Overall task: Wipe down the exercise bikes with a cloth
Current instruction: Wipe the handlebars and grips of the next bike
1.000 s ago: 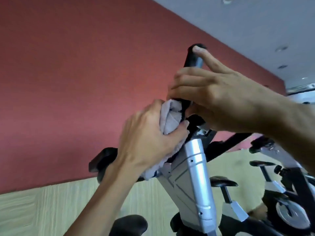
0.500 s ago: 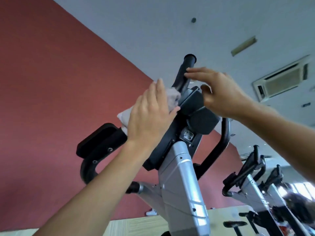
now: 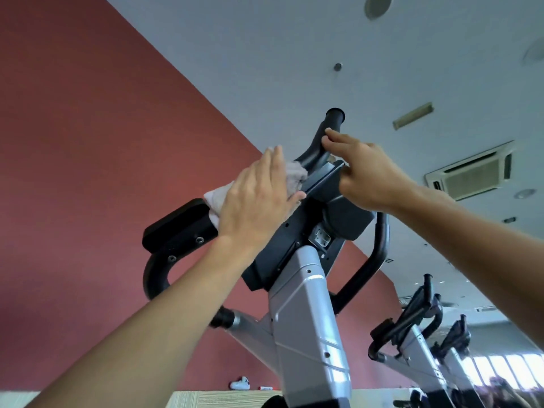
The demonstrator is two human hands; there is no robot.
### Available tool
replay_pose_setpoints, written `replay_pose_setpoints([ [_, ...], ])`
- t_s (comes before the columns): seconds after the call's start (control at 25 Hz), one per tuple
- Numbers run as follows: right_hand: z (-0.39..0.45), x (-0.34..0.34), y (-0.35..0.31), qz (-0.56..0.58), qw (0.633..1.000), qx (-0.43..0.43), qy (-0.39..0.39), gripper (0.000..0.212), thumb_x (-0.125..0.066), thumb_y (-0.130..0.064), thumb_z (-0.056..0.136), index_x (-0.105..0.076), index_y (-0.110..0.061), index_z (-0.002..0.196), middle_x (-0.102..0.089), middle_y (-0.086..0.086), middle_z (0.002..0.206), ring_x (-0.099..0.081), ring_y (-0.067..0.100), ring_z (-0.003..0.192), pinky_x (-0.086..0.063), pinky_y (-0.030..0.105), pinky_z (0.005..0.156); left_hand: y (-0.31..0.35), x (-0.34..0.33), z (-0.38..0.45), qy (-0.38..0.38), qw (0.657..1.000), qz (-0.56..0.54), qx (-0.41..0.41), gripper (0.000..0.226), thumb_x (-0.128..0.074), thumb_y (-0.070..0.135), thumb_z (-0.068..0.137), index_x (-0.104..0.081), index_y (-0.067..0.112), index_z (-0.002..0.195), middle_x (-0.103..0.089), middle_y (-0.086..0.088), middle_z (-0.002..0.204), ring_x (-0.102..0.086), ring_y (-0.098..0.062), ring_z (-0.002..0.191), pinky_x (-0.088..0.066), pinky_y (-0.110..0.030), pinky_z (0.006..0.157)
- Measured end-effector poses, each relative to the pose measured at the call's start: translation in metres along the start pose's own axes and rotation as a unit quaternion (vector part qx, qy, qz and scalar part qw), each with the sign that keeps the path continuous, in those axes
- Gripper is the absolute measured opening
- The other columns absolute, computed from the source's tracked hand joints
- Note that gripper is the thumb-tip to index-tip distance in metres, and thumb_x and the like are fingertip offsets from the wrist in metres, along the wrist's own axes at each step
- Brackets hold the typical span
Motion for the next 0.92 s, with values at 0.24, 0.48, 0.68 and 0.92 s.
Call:
replay_pose_setpoints([
  [0.24,-0.007,-0.013,-0.004,-0.005,0.999,-0.028,0.016,0.083,-0.046,0.005,0.079,-0.031,-0.014,0.159,-0.017,-0.003,0.169,-0.025,0.023,0.153,-0.027,0.035,0.122,0.009,-0.001,0.024,-0.030,0.997,-0.073,0.019,0.088,-0.030,0.067,0.094,-0.051,-0.005,0.140,-0.067,-0.017,0.127,-0.070,-0.026,0.108,-0.056,-0.032,0.086],
  [0.48,-0.008,-0.026,-0.032,-0.033,0.999,0.004,-0.001,0.079,-0.045,-0.002,0.085,-0.022,-0.009,0.160,-0.015,0.002,0.169,-0.006,0.015,0.157,-0.012,0.038,0.127,-0.023,0.001,-0.015,-0.054,0.993,-0.093,0.043,0.084,-0.031,0.064,0.099,-0.047,-0.006,0.143,-0.062,-0.021,0.135,-0.065,-0.031,0.120,-0.055,-0.036,0.094],
  [0.68,-0.008,-0.045,-0.042,0.024,0.997,-0.012,0.073,0.054,-0.041,-0.001,0.096,-0.041,-0.003,0.150,-0.033,0.011,0.162,-0.009,0.027,0.157,-0.015,0.039,0.124,-0.022,0.000,-0.010,-0.075,0.976,-0.200,0.042,0.085,-0.014,0.060,0.102,-0.024,-0.004,0.157,-0.040,-0.022,0.157,-0.040,-0.031,0.145,-0.035,-0.042,0.117],
  [0.92,-0.008,-0.039,-0.040,0.040,0.996,-0.001,0.081,0.047,-0.043,0.002,0.097,-0.053,-0.005,0.143,-0.046,0.004,0.155,-0.018,0.027,0.155,-0.020,0.045,0.123,-0.037,-0.003,-0.028,-0.047,0.970,-0.234,-0.048,0.060,-0.027,0.039,0.109,-0.024,0.010,0.161,-0.029,-0.018,0.164,-0.033,-0.031,0.150,-0.029,-0.045,0.123],
])
Point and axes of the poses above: each hand's wrist, its own z-axis towards the middle knuckle, its own x-axis out of the back of the hand, y = z × x, the point moved 3 cm from there along z, towards the middle knuckle
